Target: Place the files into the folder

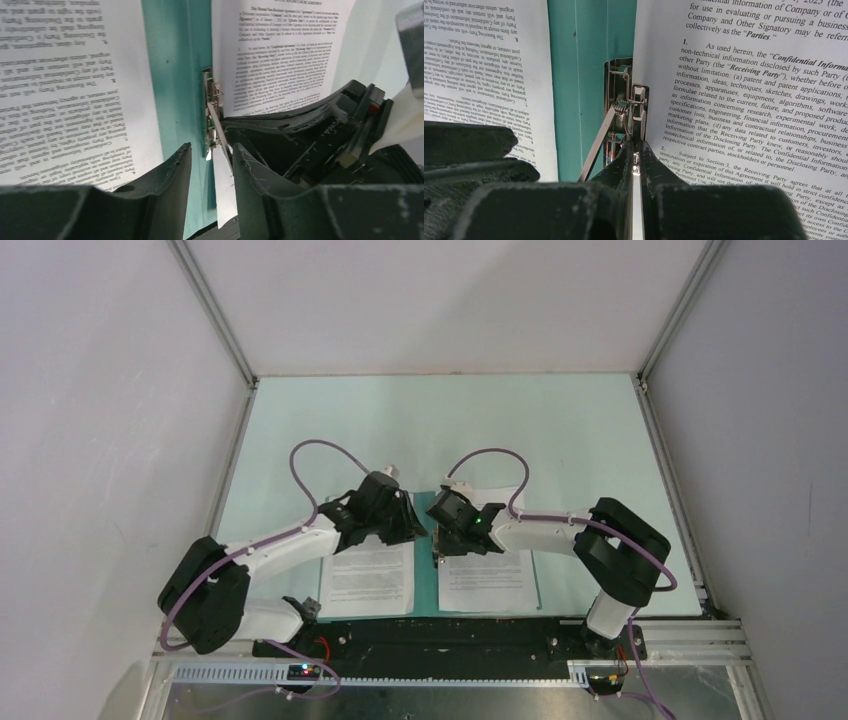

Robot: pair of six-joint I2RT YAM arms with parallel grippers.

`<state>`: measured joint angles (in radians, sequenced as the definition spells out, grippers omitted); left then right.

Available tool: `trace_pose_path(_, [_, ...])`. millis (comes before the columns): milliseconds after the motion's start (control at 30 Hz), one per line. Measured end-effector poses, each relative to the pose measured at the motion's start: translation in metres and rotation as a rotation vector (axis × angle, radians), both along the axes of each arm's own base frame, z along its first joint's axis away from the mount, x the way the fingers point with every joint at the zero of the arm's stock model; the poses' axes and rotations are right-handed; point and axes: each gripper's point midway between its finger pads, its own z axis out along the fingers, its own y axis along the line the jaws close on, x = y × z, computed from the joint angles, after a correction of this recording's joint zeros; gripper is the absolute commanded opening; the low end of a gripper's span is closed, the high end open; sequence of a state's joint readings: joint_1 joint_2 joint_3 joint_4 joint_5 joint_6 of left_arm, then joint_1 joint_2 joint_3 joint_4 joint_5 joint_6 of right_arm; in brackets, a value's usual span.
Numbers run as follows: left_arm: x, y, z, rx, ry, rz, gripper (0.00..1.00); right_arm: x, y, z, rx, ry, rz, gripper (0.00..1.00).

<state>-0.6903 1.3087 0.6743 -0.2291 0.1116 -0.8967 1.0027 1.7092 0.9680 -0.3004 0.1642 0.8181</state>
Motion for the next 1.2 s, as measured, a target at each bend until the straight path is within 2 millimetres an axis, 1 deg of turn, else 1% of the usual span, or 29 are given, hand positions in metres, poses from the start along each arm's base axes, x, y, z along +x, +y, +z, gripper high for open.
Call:
trace_pose_path(100, [0.0, -0.008, 0.003, 0.005, -0.005, -0.019, 0.37, 0.001, 0.001, 0.0, 0.016, 0.004, -0.001, 0.03])
trace_pose_path(167, [-0.001, -0.012, 0.001, 0.013, -0.002, -0.03, 0.35, 0.001, 0.002, 0.0, 0.028, 0.007, 0.0, 0.02])
trace_pose_path(233, [-0.004, -0.015, -0.005, 0.03, 0.008, -0.043, 0.33, 0.002, 0.003, 0.0, 0.037, 0.009, 0.0, 0.02])
trace_pose_path(367, [-0.01, -0.014, -0.021, 0.072, 0.04, -0.058, 0.31, 0.002, 0.004, 0.001, 0.05, 0.012, 0.002, 0.02])
trace_pose_path(433, [-0.01, -0.014, -0.025, 0.086, 0.049, -0.058, 0.3, 0.002, 0.004, 0.0, 0.053, 0.013, 0.003, 0.01])
trace_pose_path(600, [-0.006, -0.017, -0.026, 0.097, 0.038, -0.066, 0.3, 0.002, 0.005, 0.001, 0.062, 0.015, 0.004, 0.01])
trace_pose_path(900, [-0.002, -0.021, -0.034, 0.117, 0.046, -0.084, 0.29, 0.002, 0.006, 0.001, 0.071, 0.023, 0.005, 0.01])
trace_pose_path(1100, [-0.001, -0.024, -0.041, 0.123, 0.058, -0.091, 0.18, 0.002, 0.007, 0.001, 0.077, 0.024, 0.007, 0.0])
trace_pose_path(1200, [-0.001, -0.026, -0.042, 0.123, 0.061, -0.094, 0.1, 0.002, 0.007, 0.001, 0.079, 0.026, 0.007, 0.0])
